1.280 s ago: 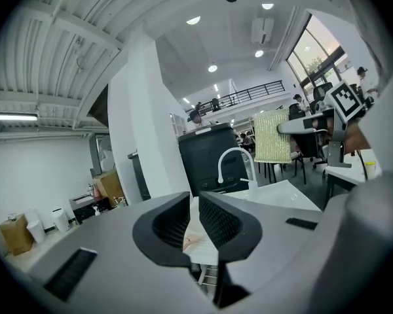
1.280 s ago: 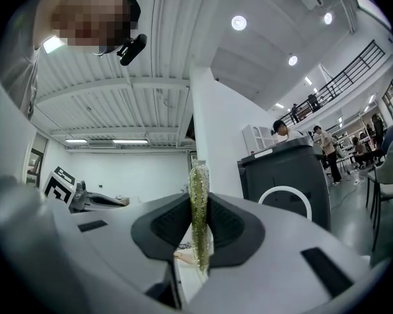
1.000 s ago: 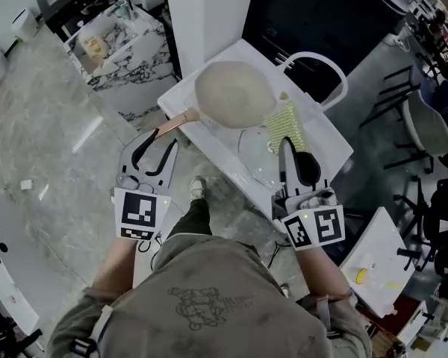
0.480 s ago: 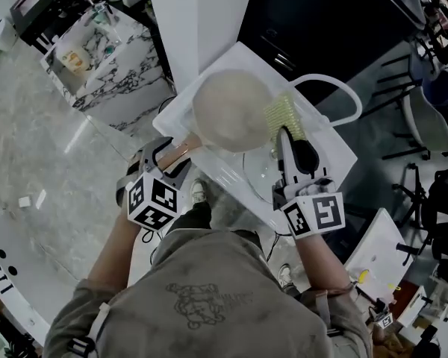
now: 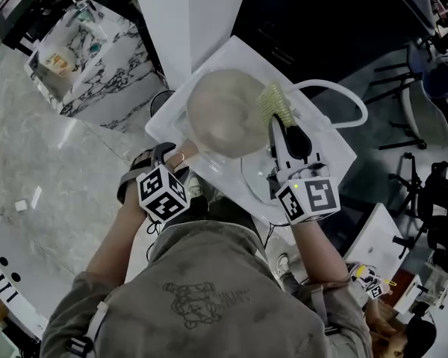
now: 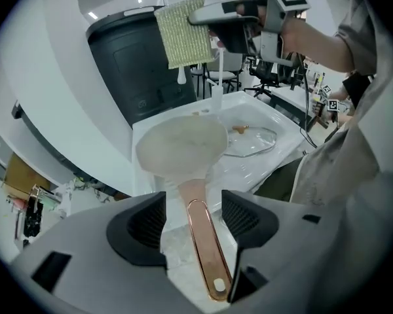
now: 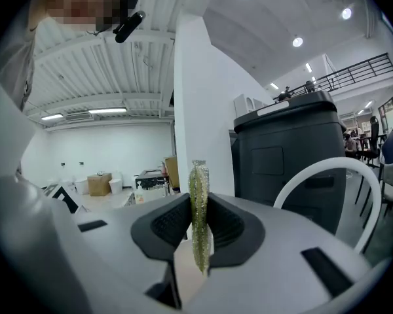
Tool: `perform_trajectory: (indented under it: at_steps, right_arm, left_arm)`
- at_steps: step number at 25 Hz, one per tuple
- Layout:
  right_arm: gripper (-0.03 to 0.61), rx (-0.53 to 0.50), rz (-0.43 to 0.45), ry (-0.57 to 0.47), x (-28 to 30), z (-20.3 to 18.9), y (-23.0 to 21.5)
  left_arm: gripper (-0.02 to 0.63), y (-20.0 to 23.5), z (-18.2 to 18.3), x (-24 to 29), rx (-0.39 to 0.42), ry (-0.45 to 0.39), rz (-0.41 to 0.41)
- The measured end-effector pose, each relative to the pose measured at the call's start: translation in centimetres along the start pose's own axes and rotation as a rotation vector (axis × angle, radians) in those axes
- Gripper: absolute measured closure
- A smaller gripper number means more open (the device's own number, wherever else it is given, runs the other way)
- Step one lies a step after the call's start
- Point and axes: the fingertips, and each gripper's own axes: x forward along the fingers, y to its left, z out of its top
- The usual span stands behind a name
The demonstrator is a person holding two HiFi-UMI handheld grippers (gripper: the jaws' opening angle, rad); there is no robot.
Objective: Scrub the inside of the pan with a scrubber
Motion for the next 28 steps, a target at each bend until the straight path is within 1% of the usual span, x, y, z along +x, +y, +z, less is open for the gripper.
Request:
perform_trajectory:
  at_steps: [8,10,13,24,28]
  right_arm:
    - [0.505,-0.024,0.047,0.113,3.6,-3.1,-1.1]
    - [0.505,-0.028,0.058,0.134,4.6,-3.9,-1.3]
    - [0.505,-0.036,0.061,0.17,6.0,-5.5,-1.6]
    - [0.505,-0.023,0.031,0.347,10.6,-12.7,-3.1]
    - [0.505,-0.01,0.018,0.405,12.2,-15.4,-3.9]
  left_arm:
    - [0.364,-0.6,-1.5,3.7,-0.002,0.132,-0.092]
    - [0.364,-0.5,-1.6,4.4,-0.001,0.154,-0.098]
    - [0.364,-0.2,-1.7,5.2,0.0,0.179,-0.102]
    - [0.367,-0.5,-3.0,7.2,-0.02,0.25,-0.187]
    - [0.393,-0.2,-3.3,7.7,-0.034,0.261,-0.2]
